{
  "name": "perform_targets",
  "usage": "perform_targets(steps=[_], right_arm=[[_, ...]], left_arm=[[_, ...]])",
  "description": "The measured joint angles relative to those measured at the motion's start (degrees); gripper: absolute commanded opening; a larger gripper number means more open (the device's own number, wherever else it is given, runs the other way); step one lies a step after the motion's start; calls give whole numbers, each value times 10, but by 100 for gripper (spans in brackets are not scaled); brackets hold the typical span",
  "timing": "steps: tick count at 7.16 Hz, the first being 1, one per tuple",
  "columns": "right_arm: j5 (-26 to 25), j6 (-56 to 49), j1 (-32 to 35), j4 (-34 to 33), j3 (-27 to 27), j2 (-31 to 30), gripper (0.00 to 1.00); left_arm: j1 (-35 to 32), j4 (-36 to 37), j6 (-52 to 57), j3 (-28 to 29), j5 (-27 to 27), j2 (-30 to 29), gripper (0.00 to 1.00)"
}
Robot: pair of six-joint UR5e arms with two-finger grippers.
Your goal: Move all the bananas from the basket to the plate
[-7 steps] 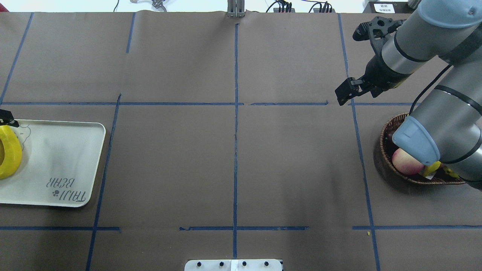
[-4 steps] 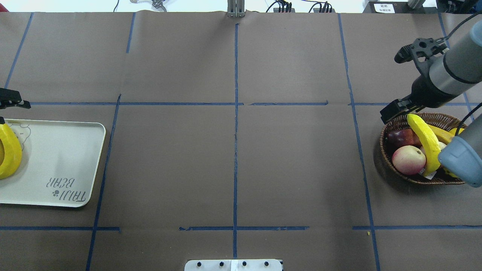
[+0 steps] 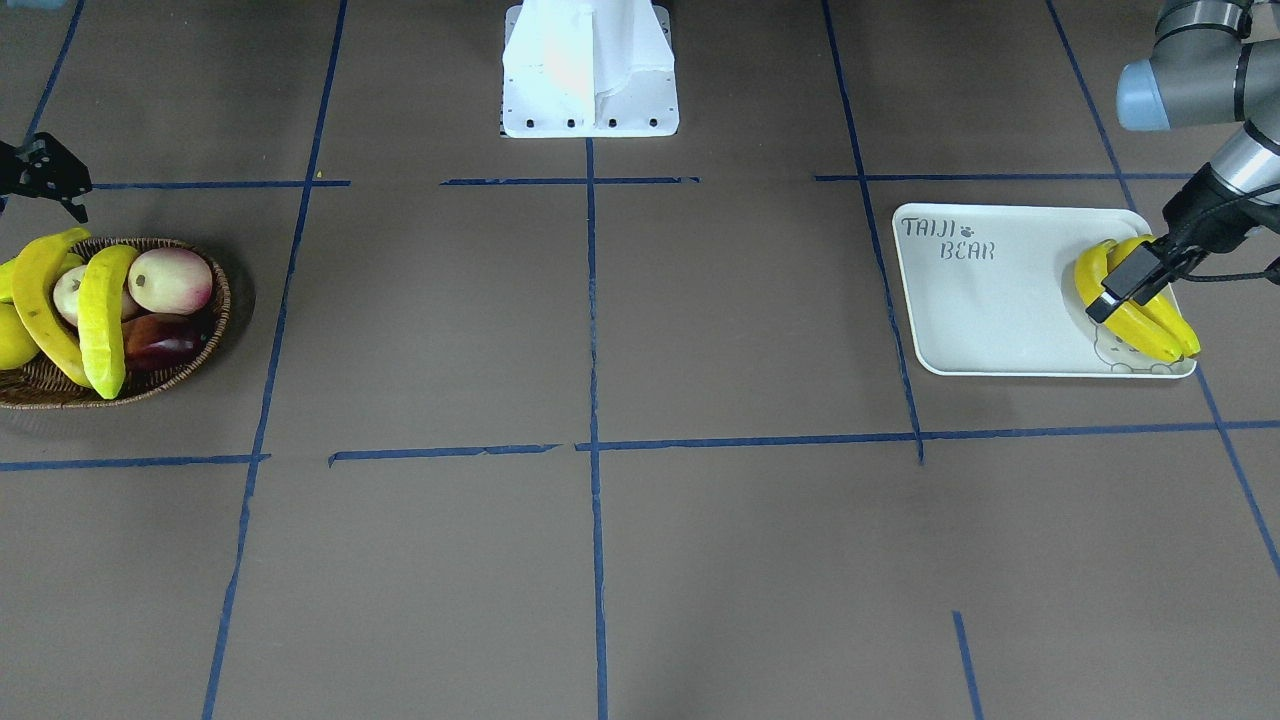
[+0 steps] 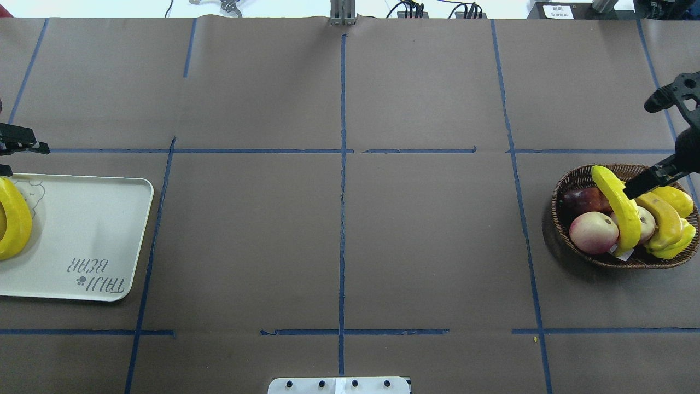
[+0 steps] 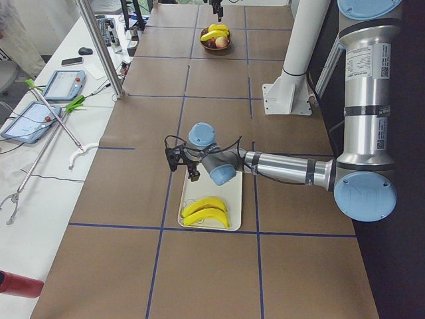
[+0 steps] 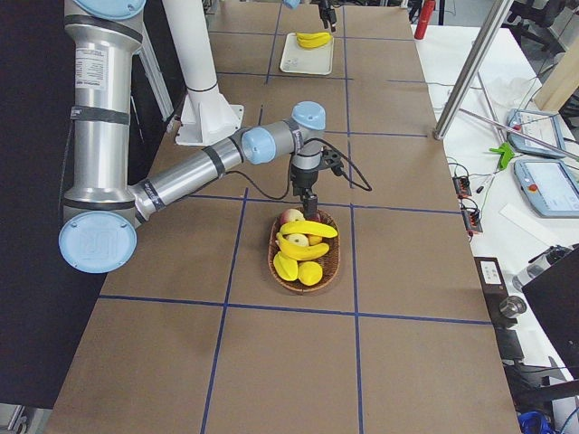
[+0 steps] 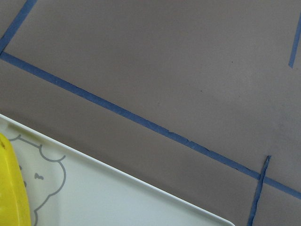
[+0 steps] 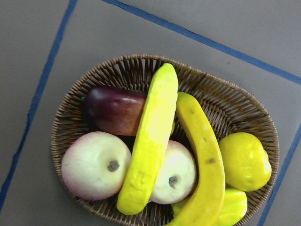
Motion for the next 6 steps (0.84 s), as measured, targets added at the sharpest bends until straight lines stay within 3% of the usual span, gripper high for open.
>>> perform_targets(steps=[3,6], right_arm=[[-20,92,1,0,-41,-5,76],[-32,171,-14,0,-63,-5,75]], left_arm=[[1,-1,-1,-2,-1,2,100],[2,-3,-1,-2,-2,2,100]])
